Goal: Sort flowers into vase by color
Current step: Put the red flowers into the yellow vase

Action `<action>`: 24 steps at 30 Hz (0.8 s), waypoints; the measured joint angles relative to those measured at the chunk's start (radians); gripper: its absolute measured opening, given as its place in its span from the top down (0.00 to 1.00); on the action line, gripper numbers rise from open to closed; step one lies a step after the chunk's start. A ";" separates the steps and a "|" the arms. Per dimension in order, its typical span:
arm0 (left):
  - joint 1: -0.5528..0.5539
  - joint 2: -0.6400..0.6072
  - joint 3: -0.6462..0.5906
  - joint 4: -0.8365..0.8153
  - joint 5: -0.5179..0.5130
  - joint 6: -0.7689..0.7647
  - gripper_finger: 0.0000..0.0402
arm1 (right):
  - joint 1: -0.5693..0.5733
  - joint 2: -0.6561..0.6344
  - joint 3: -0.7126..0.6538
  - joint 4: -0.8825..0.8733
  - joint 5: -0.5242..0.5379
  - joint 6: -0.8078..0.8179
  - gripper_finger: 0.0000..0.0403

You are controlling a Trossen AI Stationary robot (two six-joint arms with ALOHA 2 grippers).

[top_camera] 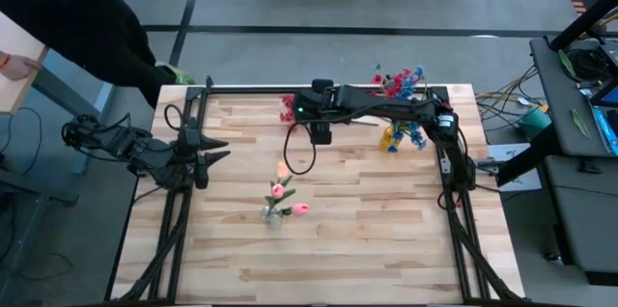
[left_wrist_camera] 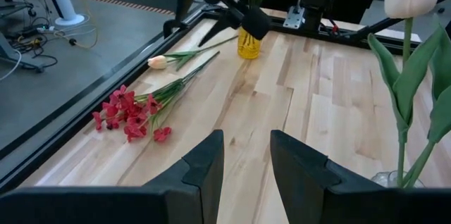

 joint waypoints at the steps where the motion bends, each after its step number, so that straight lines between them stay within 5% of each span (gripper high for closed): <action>1: 0.000 0.000 0.000 0.000 0.000 0.000 0.74 | -0.001 -0.004 -0.016 0.001 -0.001 0.000 0.46; 24: 0.000 0.003 0.000 -0.003 -0.001 -0.001 0.74 | -0.018 -0.129 -0.576 0.554 -0.013 -0.003 0.46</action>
